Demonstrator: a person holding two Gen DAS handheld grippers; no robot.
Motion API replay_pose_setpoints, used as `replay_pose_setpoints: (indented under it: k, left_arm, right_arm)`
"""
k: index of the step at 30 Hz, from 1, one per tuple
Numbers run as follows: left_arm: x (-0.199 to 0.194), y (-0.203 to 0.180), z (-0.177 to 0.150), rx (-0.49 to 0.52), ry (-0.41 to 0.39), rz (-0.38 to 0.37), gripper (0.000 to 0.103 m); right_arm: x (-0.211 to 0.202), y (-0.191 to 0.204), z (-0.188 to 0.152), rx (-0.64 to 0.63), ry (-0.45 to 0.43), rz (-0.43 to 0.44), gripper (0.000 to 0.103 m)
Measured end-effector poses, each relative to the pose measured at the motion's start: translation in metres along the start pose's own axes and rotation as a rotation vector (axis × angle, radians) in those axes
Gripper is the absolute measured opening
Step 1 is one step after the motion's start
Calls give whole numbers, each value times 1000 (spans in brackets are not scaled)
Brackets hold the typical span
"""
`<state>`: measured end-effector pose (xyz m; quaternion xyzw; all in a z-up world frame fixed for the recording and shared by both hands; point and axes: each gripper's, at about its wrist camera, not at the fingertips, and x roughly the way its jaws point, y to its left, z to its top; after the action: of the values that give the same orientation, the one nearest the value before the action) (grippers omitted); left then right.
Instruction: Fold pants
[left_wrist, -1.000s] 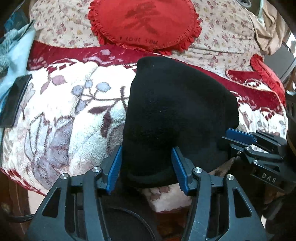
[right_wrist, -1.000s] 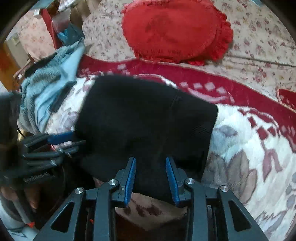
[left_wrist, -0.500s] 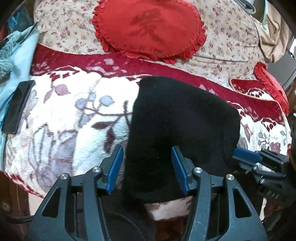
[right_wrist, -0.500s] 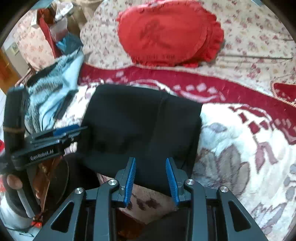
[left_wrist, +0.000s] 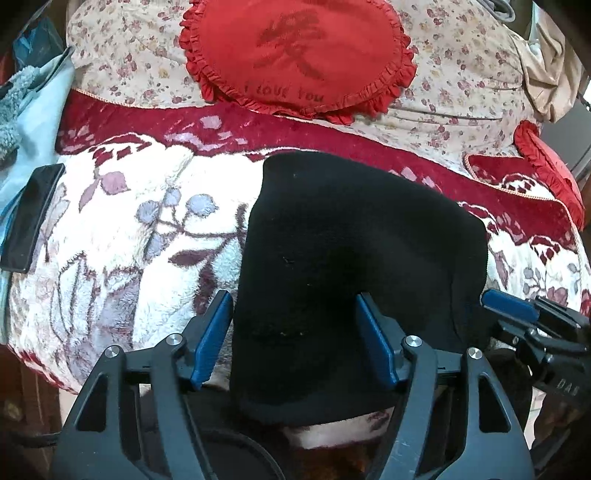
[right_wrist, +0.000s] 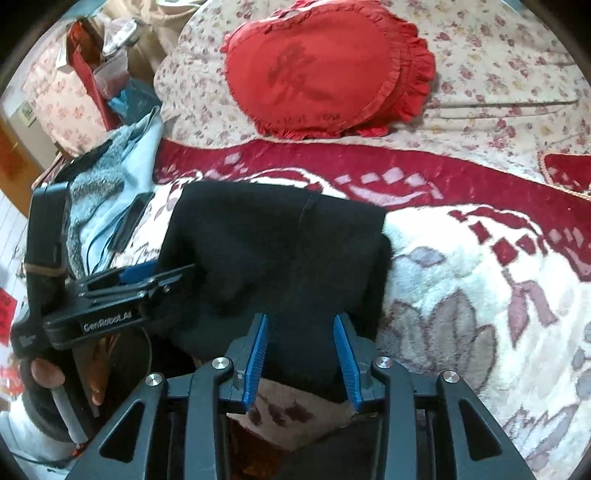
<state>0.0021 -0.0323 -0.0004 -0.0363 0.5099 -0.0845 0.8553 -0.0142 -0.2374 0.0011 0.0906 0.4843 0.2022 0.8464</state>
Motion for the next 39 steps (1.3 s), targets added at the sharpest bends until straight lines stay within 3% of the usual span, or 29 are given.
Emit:
replay_pose_setpoints:
  k: [3, 10, 13, 15, 17, 20, 22, 25, 31, 35, 37, 39]
  left_arm:
    - [-6, 3, 2, -3, -17, -5, 68]
    - [1, 17, 7, -37, 14, -74, 69]
    - [13, 23, 7, -79, 44, -114, 81]
    - [23, 23, 7, -104, 69, -157, 84]
    - [31, 22, 8, -124, 84, -193, 85]
    - [30, 13, 12, -96, 84, -208, 79]
    - [25, 9, 16, -81, 74, -205, 66]
    - [14, 9, 33, -66, 53, -230, 55]
    - [17, 4, 85, -31, -15, -182, 55]
    - [57, 15, 97, -62, 54, -125, 55]
    - [61, 17, 95, -68, 47, -135, 60]
    - [56, 15, 93, -51, 31, -122, 63]
  right_arm:
    - [1, -10, 2, 47, -9, 12, 47]
    - [16, -40, 14, 159, 5, 49, 56]
    - [33, -53, 18, 213, 56, 126, 64]
    - [46, -57, 21, 250, 100, 192, 67]
    - [53, -57, 26, 257, 117, 200, 70]
    - [55, -49, 33, 235, 103, 173, 64]
    - [49, -41, 36, 194, 77, 151, 52]
    - [37, -40, 45, 179, 23, 148, 44]
    - [27, -40, 92, 168, -91, 126, 43]
    - [63, -45, 114, 175, -37, 29, 48]
    - [76, -42, 114, 140, -7, -27, 49]
    - [68, -39, 110, 116, -33, -53, 49]
